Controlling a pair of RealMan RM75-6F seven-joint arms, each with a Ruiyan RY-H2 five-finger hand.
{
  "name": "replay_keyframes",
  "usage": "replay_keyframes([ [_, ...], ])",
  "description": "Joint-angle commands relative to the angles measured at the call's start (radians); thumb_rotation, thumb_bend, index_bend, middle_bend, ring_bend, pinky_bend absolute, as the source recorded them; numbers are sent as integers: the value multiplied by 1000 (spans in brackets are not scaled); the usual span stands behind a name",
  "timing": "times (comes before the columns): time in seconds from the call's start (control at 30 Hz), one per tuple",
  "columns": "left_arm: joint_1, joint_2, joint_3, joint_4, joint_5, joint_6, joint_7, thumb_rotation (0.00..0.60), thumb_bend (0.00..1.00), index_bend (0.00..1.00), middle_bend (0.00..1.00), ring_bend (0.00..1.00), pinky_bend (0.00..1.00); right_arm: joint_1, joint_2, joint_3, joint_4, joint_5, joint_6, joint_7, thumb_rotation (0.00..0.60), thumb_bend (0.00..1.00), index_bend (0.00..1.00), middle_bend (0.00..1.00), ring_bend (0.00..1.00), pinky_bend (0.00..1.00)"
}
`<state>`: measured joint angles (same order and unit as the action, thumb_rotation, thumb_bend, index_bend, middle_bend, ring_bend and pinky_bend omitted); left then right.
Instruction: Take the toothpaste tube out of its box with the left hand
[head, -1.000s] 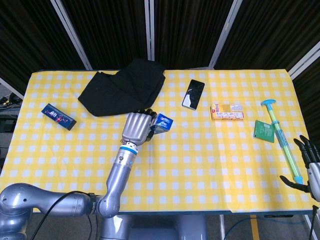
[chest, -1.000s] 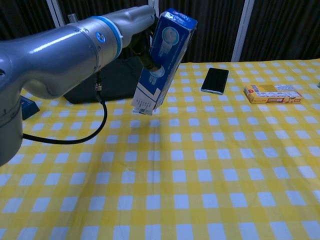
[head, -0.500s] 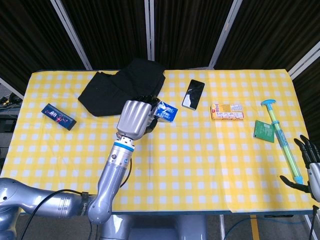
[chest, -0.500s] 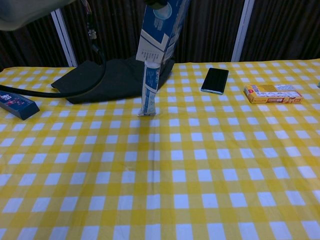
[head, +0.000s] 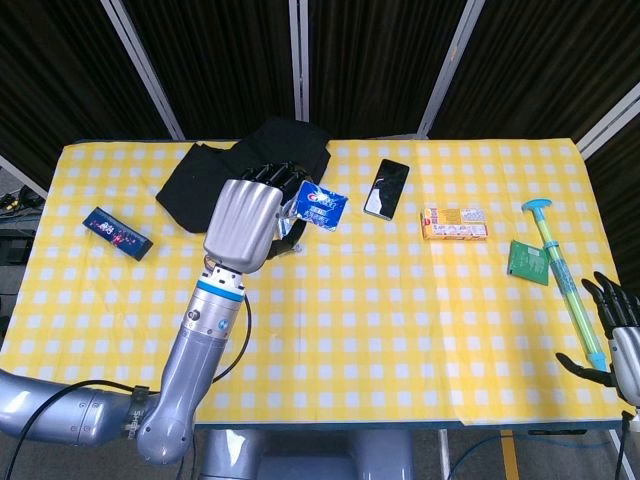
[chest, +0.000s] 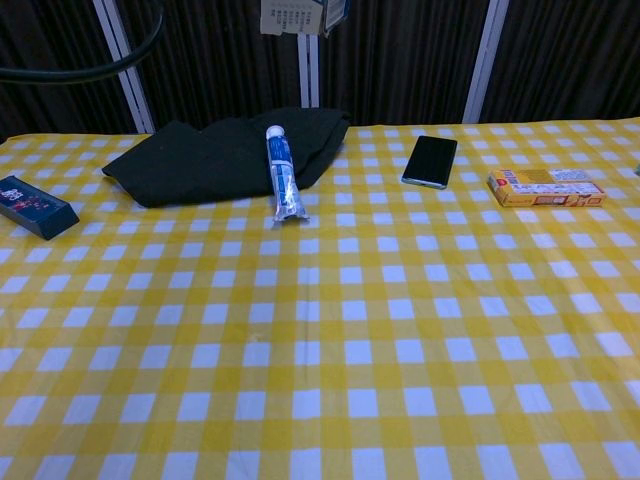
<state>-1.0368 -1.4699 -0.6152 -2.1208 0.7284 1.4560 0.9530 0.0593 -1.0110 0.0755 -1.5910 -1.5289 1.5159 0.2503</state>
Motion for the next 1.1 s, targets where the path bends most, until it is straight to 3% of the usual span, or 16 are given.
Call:
replay_keyframes([
  [0.03, 19, 34, 42, -29, -2, 3, 6, 600, 486, 498, 298, 315, 394, 0, -1, -2, -2, -4, 2, -7, 600, 13, 0, 0, 0, 0],
  [0.3, 66, 132, 178, -91, -94, -42, 41, 600, 485, 482, 296, 315, 393, 0, -7, -6, -7, -11, 3, -26, 600, 14, 0, 0, 0, 0],
  [0.53, 93, 117, 298, -40, -97, -100, -9, 600, 479, 412, 240, 293, 364, 2, -11, -7, -7, -10, -3, -36, 600, 13, 0, 0, 0, 0],
  [0.7, 109, 84, 375, 2, -79, -122, -28, 600, 459, 277, 103, 177, 271, 2, -11, -6, -6, -8, 0, -37, 600, 13, 0, 0, 0, 0],
  [0.8, 125, 63, 415, 28, -75, -138, -55, 600, 382, 146, 4, 44, 164, 2, -11, -6, -7, -9, 1, -40, 600, 13, 0, 0, 0, 0],
  [0.9, 141, 53, 443, 47, -68, -151, -82, 600, 308, 53, 0, 0, 77, 2, -11, -9, -9, -11, -1, -48, 600, 13, 0, 0, 0, 0],
  [1.1, 190, 66, 480, 57, 3, -141, -160, 600, 270, 27, 0, 0, 28, 4, -15, -12, -11, -12, -8, -68, 600, 13, 0, 0, 0, 0],
])
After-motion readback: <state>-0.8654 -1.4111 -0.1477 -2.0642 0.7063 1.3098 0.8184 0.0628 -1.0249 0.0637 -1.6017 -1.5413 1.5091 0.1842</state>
